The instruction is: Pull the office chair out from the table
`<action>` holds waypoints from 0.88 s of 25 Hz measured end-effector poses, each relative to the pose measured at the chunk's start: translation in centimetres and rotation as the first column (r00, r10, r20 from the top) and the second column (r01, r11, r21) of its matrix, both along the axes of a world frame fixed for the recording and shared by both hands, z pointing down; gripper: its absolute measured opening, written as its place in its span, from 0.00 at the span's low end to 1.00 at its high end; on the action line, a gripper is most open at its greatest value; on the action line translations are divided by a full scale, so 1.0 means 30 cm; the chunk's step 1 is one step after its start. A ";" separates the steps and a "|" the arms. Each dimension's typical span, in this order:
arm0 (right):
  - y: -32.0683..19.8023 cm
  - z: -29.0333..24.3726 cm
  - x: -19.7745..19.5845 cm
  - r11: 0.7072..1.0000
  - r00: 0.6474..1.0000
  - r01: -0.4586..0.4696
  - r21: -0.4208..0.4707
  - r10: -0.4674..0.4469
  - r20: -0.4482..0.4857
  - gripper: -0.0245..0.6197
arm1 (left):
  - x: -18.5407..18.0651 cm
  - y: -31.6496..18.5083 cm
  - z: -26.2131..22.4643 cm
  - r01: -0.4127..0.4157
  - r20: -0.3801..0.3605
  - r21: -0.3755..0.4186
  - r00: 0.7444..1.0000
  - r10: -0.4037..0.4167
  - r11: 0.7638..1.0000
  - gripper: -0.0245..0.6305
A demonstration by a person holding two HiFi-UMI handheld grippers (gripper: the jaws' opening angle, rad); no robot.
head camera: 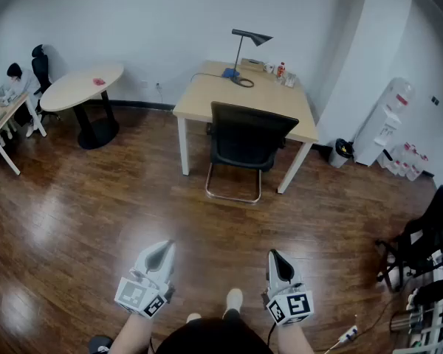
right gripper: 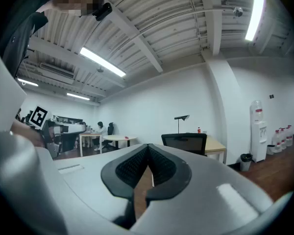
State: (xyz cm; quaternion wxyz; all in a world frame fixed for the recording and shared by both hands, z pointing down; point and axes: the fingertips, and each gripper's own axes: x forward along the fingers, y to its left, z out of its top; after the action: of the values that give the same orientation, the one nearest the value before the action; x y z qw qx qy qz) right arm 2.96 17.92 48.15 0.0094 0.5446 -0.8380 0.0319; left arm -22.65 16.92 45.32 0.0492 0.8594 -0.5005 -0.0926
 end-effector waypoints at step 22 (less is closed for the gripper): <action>-0.390 -0.034 0.550 0.996 0.998 -0.030 0.079 0.026 0.057 0.06 | 0.462 -0.423 -0.060 0.074 0.040 0.043 0.996 -0.076 0.996 0.04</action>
State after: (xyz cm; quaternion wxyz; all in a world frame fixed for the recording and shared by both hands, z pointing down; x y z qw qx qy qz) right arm 19.45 6.22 47.11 -0.0364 0.5551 -0.8309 0.0139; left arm -8.79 4.23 43.52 0.0173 0.8425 -0.5313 -0.0871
